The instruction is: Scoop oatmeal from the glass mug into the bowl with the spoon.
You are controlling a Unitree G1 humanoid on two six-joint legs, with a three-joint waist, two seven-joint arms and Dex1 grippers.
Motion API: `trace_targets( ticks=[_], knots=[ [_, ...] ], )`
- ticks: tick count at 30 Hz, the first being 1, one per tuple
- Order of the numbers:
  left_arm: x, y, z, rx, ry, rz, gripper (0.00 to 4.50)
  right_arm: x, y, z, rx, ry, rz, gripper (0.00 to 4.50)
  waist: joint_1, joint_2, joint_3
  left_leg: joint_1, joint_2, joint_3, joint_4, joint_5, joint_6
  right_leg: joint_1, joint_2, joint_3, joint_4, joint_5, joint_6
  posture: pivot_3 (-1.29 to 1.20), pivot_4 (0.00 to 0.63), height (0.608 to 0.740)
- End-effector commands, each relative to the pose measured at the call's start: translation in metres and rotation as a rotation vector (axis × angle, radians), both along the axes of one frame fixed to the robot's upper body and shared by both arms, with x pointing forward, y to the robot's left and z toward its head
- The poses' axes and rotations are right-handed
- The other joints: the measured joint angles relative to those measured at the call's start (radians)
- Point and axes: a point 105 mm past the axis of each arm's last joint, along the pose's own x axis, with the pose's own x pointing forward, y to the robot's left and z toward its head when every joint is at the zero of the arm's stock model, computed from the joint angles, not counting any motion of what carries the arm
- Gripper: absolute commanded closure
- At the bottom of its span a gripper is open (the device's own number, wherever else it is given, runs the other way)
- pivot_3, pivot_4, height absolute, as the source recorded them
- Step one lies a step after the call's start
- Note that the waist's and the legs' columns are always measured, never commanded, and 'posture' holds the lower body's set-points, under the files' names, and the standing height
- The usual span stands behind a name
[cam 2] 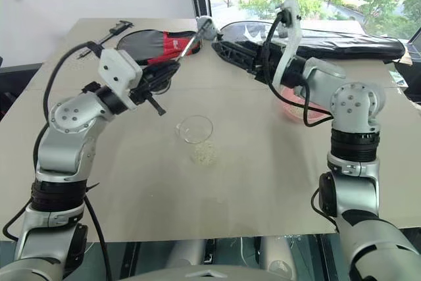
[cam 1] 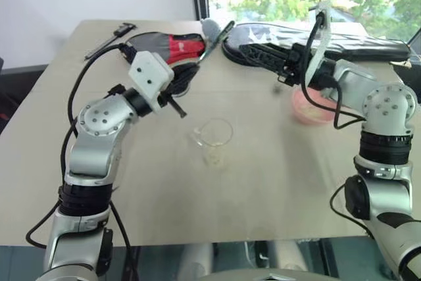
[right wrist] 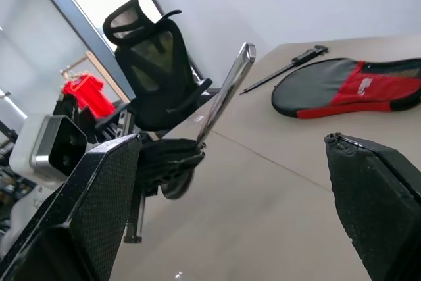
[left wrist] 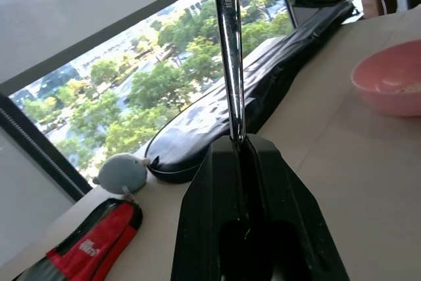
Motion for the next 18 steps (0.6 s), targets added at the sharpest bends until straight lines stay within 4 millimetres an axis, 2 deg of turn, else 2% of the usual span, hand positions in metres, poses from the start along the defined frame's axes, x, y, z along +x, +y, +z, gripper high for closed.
trace_targets(
  ticks=[1,3,9,12,18],
  knots=[
    [-0.01,-0.012,0.01,0.037,-0.071,-0.068,4.47,-0.004,0.018,0.02,0.039,-0.051,0.042,0.0,-0.005,0.0,0.0,-0.001,0.0,0.0,0.0,0.0,-0.001,-0.002,0.0,0.0,0.001,0.0,0.0,0.0,0.15,0.74],
    [-0.011,-0.014,0.009,0.037,-0.066,-0.081,4.47,-0.003,0.027,0.022,0.053,-0.05,0.05,0.0,-0.008,0.0,0.0,-0.002,0.0,-0.001,0.0,0.001,-0.001,-0.003,0.0,-0.001,0.002,0.0,0.0,0.0,0.15,0.74],
    [-0.01,-0.013,0.005,0.047,-0.052,-0.085,4.47,-0.003,0.036,0.027,0.087,-0.049,0.078,0.0,-0.012,0.0,0.0,-0.002,0.0,-0.001,0.0,0.0,-0.001,-0.003,0.0,-0.001,0.001,0.0,0.0,0.0,0.15,0.74],
    [-0.009,-0.01,0.004,0.049,-0.048,-0.078,4.5,-0.003,0.036,0.029,0.096,-0.051,0.078,0.74,-0.014,0.0,0.0,-0.003,0.0,-0.002,0.0,0.0,-0.001,-0.003,0.0,-0.001,0.001,0.0,0.0,0.0,0.15,0.74],
    [-0.009,-0.013,-0.001,0.059,-0.027,-0.101,4.5,-0.001,0.033,0.032,0.109,-0.061,0.06,3.47,-0.022,0.001,0.0,-0.003,0.0,-0.002,0.0,0.001,-0.001,-0.003,0.0,-0.001,0.001,0.0,0.0,0.0,0.15,0.74]
  ],
)
